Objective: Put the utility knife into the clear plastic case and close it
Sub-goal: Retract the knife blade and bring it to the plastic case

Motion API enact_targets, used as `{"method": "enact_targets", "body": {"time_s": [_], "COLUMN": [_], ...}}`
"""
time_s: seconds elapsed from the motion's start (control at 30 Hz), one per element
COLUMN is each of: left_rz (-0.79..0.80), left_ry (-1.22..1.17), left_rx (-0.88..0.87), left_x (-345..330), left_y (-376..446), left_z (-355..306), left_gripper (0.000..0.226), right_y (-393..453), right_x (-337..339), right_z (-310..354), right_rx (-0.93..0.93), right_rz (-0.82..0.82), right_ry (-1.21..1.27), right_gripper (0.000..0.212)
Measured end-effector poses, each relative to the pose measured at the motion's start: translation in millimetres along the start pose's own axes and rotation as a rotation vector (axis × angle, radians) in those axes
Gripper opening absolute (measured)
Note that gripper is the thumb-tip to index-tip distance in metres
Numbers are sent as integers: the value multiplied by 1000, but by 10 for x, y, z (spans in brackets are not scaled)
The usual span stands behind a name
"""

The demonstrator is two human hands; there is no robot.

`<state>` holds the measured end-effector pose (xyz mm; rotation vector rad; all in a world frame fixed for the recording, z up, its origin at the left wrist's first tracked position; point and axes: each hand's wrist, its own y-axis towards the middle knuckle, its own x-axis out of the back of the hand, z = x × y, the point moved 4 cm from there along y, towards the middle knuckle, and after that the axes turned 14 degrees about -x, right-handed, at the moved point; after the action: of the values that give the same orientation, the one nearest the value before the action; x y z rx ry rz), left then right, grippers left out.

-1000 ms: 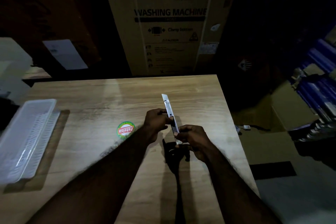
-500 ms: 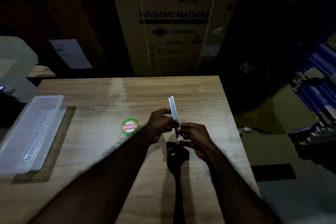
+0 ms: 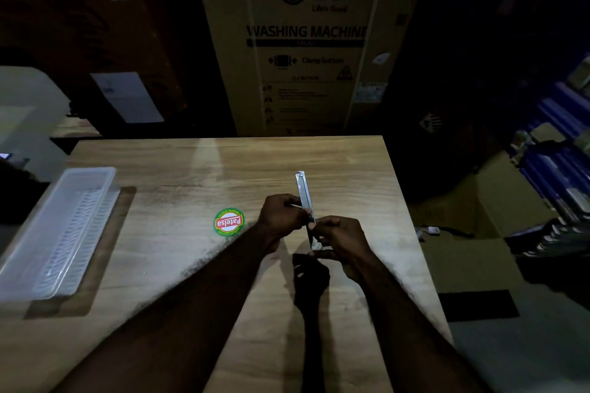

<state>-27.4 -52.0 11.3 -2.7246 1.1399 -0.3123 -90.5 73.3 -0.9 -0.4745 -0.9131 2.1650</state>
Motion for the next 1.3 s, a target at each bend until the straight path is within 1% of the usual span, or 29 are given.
{"method": "enact_targets", "body": {"time_s": [0.1, 0.3, 0.53, 0.67, 0.8, 0.87, 0.97, 1.0, 1.07, 1.13, 1.23, 1.3], "left_rz": [1, -2, -63, -124, -191, -228, -273, -280, -284, -292, -283, -317], "left_ry": [2, 24, 81, 107, 170, 207, 245, 264, 278, 328, 496, 584], "left_rx": [-13, -44, -100, -156, -207, -205, -188, -179, -169, -166, -172, -158], "left_x": [2, 112, 547, 979, 1455, 1683, 2006, 2110, 2291, 2486, 2790, 3072], "left_y": [-19, -66, -167, -299, -500, -611, -789, -851, -942, -1014, -1115, -1145], "left_z": [-2, -42, -274, -361, -343, -304, -207, -176, -92, 0, 88, 206], "left_gripper": [23, 26, 25, 26, 17, 19, 23, 23, 21, 18, 19, 22], "right_y": [1, -62, -138, -168, -243, -306, -415, -439, -465, -466, -459, -457], "right_x": [9, -61, -422, -815, -1291, -1527, -1880, -1991, -2187, -2392, -2688, -2900], "right_z": [5, 58, 306, 399, 374, 324, 203, 153, 46, -67, -199, -258], "right_rx": [2, 20, 102, 141, 149, 164, 165, 165, 164, 143, 96, 84], "right_rz": [-17, 5, 29, 86, 170, 207, 254, 271, 293, 305, 279, 243], "right_ry": [-1, -25, -119, -219, -298, -322, -367, -381, -397, -400, -409, -397], "right_gripper": [9, 10, 9, 8, 8, 7, 22, 24, 18, 11, 12, 12]}}
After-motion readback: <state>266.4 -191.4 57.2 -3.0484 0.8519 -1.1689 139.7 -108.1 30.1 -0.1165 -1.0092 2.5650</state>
